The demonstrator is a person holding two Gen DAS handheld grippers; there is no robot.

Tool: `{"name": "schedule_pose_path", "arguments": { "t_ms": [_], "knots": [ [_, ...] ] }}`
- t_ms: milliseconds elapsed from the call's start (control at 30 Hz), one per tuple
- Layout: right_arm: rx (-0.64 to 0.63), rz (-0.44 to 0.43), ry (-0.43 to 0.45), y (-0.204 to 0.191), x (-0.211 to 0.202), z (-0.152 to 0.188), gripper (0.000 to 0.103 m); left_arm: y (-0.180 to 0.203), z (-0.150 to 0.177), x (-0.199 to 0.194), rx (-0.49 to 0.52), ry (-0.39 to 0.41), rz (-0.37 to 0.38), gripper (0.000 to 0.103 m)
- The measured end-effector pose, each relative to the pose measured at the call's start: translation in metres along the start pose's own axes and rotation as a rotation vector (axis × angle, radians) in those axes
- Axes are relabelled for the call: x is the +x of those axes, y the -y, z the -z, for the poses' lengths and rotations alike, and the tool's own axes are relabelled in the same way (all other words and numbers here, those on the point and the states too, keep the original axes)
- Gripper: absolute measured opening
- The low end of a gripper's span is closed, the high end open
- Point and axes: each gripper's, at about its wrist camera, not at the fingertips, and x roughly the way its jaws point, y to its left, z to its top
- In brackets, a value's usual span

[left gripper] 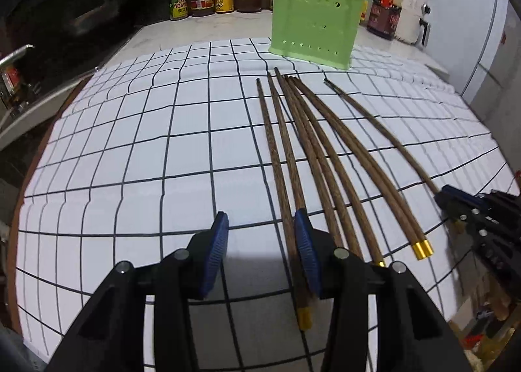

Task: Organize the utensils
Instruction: 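Close the right gripper on a lone chopstick while the left gripper grasps another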

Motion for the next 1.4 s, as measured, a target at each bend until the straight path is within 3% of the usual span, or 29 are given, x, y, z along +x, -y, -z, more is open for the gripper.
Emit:
{"name": "schedule_pose_path", "arguments": {
  "t_ms": [200,400,467,533,600,833,1267,1400],
  "knots": [
    [0.009,0.061,0.01,0.009,0.0,0.001,0.008,-0.002,0.002,-0.001,0.053,0.01,-0.093,0.042],
    [0.036,0.062,0.02,0.018,-0.002,0.005,0.011,-0.014,0.02,-0.014,0.063,0.06,-0.059,0.041],
    [0.037,0.059,0.024,0.019,-0.003,0.007,0.015,-0.012,0.03,-0.019,0.081,0.086,-0.016,0.041],
    [0.033,0.069,0.031,0.022,-0.006,0.01,0.027,-0.006,0.038,-0.022,0.103,0.112,-0.017,0.041],
    [0.04,0.063,0.034,0.025,-0.008,0.013,0.03,-0.002,0.046,-0.026,0.105,0.133,-0.026,0.04],
    [0.035,0.041,0.058,0.024,-0.013,0.022,0.03,0.002,0.055,-0.03,0.106,0.155,-0.033,0.023],
    [0.017,-0.006,0.093,0.025,-0.02,0.034,0.03,-0.002,0.051,-0.027,0.071,0.147,-0.027,0.022],
    [0.063,-0.02,0.123,0.035,-0.019,0.035,0.024,-0.003,0.05,-0.026,0.069,0.159,-0.026,0.021]
  ]
}}
